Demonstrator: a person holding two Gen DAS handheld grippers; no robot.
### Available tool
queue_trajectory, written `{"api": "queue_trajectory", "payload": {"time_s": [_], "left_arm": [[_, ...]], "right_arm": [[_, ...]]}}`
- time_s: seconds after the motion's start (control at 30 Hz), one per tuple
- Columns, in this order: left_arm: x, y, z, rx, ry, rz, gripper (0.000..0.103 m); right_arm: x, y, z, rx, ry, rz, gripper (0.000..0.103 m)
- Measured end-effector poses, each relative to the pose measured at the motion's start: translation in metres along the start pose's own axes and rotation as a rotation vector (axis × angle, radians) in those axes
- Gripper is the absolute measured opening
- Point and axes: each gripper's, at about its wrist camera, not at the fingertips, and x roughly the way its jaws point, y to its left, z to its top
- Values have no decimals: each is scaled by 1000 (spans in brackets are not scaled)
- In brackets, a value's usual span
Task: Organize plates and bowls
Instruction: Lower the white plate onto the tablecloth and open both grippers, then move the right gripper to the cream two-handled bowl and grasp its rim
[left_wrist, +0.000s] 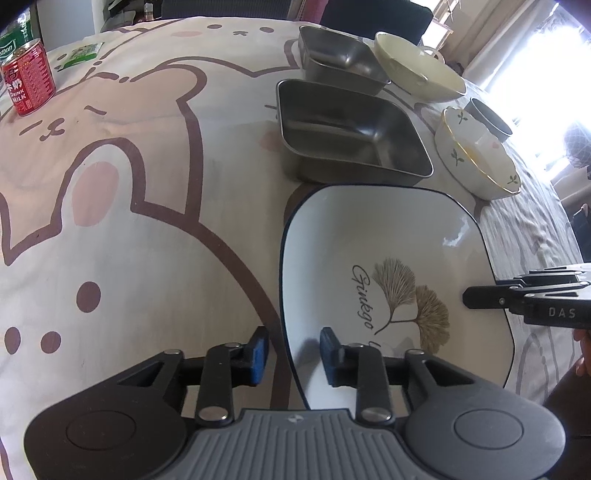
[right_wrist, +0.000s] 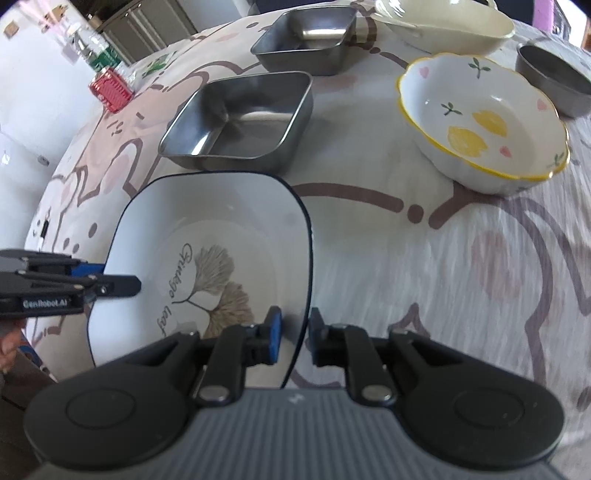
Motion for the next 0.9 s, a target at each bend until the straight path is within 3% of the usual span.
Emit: {"api": "queue_trajectory", "payload": {"time_s": [0.1, 0.23, 0.37, 0.5, 0.63, 0.77, 0.9], "left_arm": [[-1, -1, 0, -1, -2, 4, 43], [-4, -3, 0, -1, -5, 11, 57], [-9, -5, 0, 2, -17, 15, 73], [-15, -6, -2, 3, -31, 28, 83], [-21, -8, -5, 11, -38, 39, 99], [-33, -10, -10, 16, -59, 37, 103], [-47, -11, -13, 15, -102, 38, 103]], "right_arm": [[-3, -4, -2, 45, -12, 23, 21], [-8, -8, -4, 81, -33, 46, 40], [-13, -6, -7, 80, -56, 42, 51], [-15, -1, -11, 56, -56, 37, 67], [-19, 6, -18, 23, -66, 26, 84], [-28, 11, -24, -7, -97, 28, 100], [-43, 14, -29, -31, -145, 39, 103]]}}
